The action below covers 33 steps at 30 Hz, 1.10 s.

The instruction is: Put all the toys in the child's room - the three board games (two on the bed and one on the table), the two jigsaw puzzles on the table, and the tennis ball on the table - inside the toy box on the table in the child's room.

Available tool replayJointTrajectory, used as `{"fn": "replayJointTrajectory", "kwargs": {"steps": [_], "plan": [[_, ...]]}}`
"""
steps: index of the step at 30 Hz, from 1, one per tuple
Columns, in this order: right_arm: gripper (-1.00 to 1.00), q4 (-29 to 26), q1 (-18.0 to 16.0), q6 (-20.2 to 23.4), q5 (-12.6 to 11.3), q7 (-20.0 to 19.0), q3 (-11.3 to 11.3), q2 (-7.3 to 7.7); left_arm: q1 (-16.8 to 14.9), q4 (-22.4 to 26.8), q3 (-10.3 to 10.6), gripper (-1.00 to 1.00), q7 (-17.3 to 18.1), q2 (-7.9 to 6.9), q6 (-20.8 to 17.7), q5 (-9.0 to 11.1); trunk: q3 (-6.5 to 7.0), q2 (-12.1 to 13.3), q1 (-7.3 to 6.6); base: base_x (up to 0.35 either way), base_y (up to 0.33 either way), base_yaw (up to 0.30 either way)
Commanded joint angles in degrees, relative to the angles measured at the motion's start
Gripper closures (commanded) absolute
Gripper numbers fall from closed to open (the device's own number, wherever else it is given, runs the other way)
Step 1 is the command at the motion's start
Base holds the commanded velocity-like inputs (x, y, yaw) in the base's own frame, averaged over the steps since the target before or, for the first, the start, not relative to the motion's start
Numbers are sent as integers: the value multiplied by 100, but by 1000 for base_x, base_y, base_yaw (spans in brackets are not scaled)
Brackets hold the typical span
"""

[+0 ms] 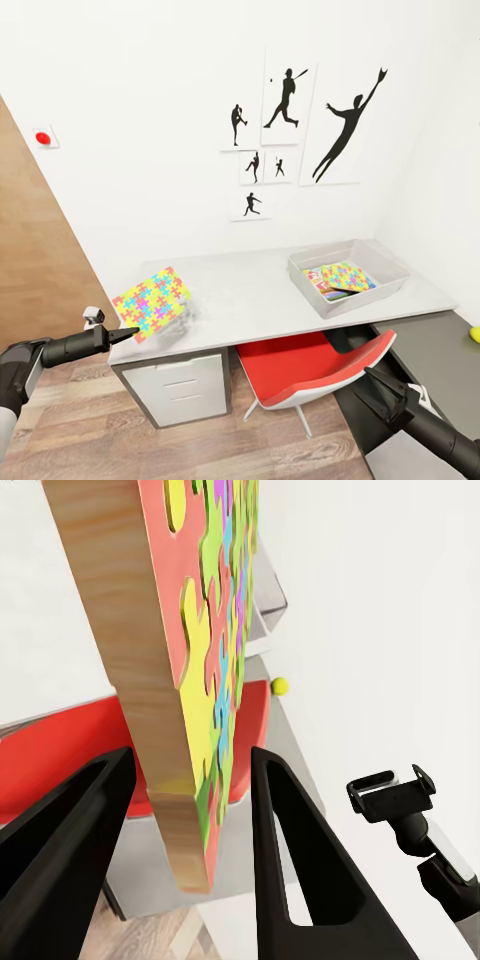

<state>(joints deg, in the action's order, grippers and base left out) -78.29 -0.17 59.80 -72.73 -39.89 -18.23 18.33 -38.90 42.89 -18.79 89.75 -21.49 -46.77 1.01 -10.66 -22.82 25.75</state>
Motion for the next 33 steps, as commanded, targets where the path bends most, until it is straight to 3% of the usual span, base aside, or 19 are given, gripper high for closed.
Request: {"fn": "replayJointTrajectory", "kwargs": {"steps": [1,33], "plan": [[-100,-2,-1,20,22,-27,-5,2,-4,0,-1,100,25,1,-60,-5,0,-10,4,0,0,0],[-100,-2,0,20,22,-28,-5,3,-4,0,7,100,25,5,-60,-5,305,-10,4,0,0,0]]}}
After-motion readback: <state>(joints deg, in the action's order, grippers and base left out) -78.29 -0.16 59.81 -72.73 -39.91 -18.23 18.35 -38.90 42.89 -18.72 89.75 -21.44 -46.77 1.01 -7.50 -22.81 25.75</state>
